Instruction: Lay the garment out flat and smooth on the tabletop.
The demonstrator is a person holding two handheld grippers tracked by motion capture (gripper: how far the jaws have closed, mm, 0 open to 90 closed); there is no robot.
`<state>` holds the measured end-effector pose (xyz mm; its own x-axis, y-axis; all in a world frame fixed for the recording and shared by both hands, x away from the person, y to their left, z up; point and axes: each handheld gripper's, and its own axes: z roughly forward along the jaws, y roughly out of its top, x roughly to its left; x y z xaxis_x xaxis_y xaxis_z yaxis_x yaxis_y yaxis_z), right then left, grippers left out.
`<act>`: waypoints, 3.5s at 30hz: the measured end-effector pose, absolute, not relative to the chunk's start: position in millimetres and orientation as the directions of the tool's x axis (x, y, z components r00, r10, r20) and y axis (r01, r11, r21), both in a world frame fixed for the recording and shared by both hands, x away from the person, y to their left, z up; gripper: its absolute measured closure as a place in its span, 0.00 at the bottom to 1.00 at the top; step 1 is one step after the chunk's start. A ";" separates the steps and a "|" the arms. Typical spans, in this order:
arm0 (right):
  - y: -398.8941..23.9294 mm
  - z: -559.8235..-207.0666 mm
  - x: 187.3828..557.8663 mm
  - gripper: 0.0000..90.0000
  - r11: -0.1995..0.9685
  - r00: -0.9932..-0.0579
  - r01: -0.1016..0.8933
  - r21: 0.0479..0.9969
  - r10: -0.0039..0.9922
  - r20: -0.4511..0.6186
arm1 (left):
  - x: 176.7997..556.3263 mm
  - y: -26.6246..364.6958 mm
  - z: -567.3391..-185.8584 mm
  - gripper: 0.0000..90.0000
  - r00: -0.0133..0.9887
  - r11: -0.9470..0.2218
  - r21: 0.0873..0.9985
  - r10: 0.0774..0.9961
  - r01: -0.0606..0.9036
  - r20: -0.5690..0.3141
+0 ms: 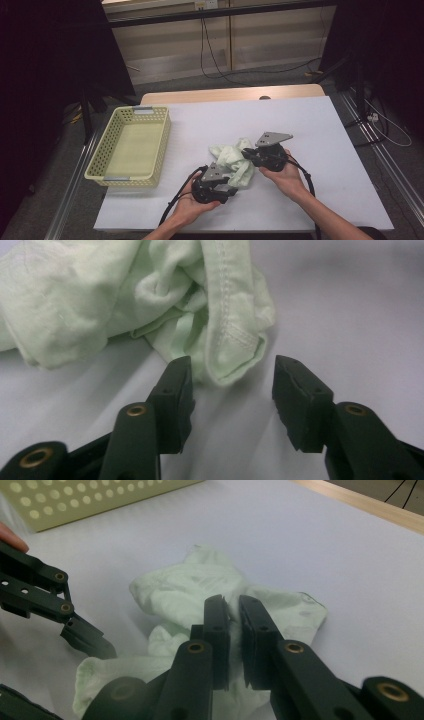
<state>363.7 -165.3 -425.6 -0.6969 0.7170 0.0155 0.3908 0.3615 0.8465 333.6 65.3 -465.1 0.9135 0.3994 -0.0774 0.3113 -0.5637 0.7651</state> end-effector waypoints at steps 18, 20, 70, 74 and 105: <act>-177.1 -423.5 360.8 0.90 0.310 -0.665 0.395 0.865 0.746 0.036 | 346.1 74.8 -450.2 0.96 0.893 -0.520 0.791 0.444 0.322 -0.072; -177.4 -424.3 361.1 0.88 0.307 -0.664 0.398 0.865 0.746 0.041 | 348.9 78.5 -448.9 0.96 0.887 -0.522 0.788 0.457 0.327 -0.066; -166.5 -423.3 357.2 0.87 0.288 -0.685 0.379 0.879 0.727 0.057 | 368.0 109.8 -421.0 0.96 0.810 -0.455 0.822 0.587 0.343 -0.013; -167.6 -427.9 349.4 0.80 0.307 -0.690 0.393 0.867 0.721 0.058 | 365.8 108.7 -423.2 0.96 0.813 -0.471 0.812 0.583 0.345 -0.007; -152.9 -440.1 357.2 0.55 0.405 -0.759 0.320 0.856 0.651 -0.024 | 377.7 127.6 -428.4 0.96 0.764 -0.436 0.809 0.645 0.394 -0.024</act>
